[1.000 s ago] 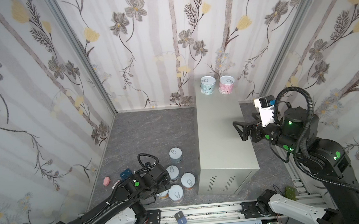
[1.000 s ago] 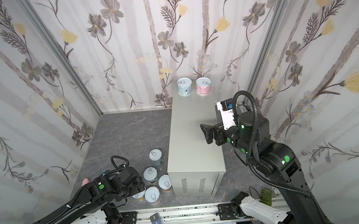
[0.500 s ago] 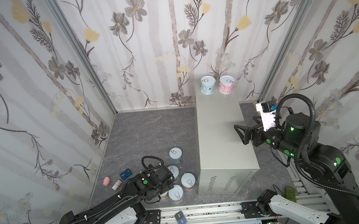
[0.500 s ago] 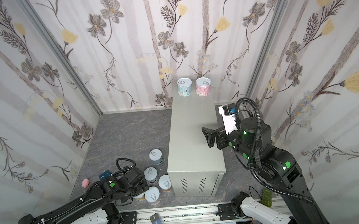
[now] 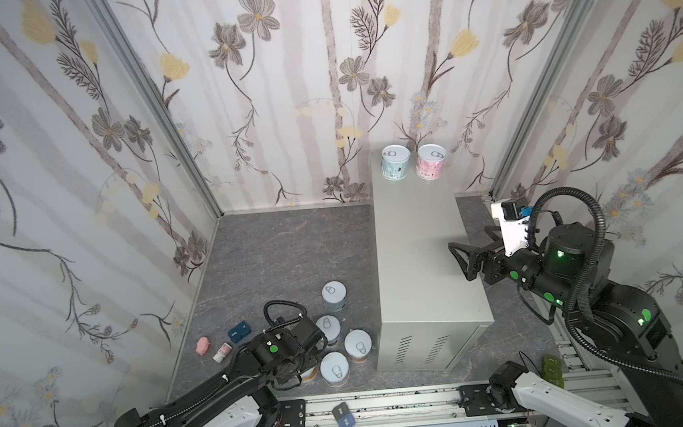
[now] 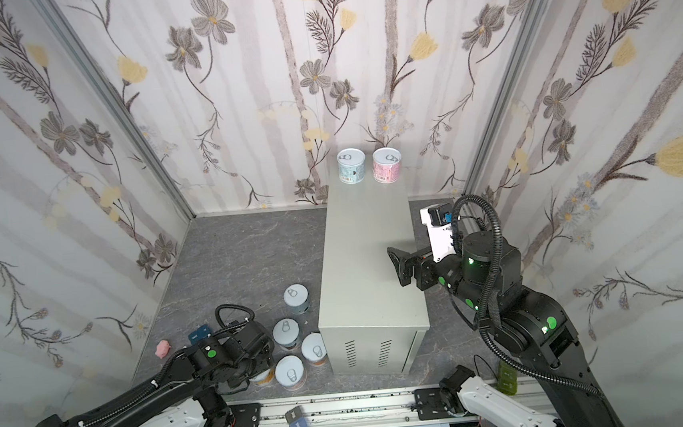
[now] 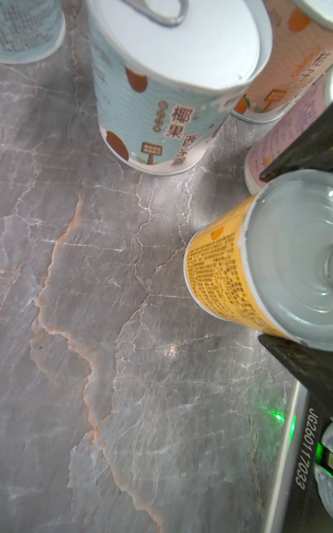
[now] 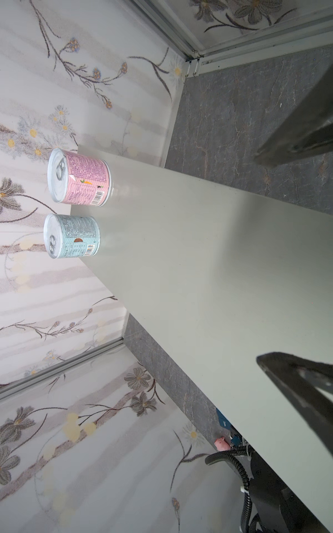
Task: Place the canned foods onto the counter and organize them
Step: 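Lift the yellow can and carry it toward the cabinet with left gripper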
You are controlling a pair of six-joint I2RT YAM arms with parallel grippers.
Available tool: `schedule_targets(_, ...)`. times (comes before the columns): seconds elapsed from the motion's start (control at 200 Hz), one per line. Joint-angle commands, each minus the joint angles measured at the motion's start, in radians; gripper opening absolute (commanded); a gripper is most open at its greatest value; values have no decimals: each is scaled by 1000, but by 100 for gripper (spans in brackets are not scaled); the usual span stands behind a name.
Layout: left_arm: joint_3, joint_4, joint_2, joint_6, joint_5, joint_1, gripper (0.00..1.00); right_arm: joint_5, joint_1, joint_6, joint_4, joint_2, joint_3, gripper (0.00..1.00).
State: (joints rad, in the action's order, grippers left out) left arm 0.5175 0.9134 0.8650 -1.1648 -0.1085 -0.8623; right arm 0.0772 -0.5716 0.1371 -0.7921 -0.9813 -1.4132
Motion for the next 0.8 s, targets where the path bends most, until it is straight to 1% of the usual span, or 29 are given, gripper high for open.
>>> schedule_targets(0.0, 4, 28, -2, 17, -23, 9, 75, -4, 0, -8, 44, 1, 6, 100)
schedule_targets(0.09, 14, 37, -3, 27, -26, 15, 69, -4, -1, -8, 46, 3, 7, 100)
schedule_targets(0.205, 56, 78, -11, 43, -52, 26, 57, -6, 1, -9, 52, 4, 11, 100)
schedule_targets(0.415, 163, 141, -25, 106, -80, 67, 43, -14, 4, -22, 59, -2, 11, 100)
schedule_targets(0.565, 269, 195, -4, 177, -118, 89, 37, -27, 8, -30, 66, -3, 10, 100)
schedule_targets(0.794, 451, 225, 35, 339, -114, 146, 28, -31, 12, -40, 66, -2, 8, 100)
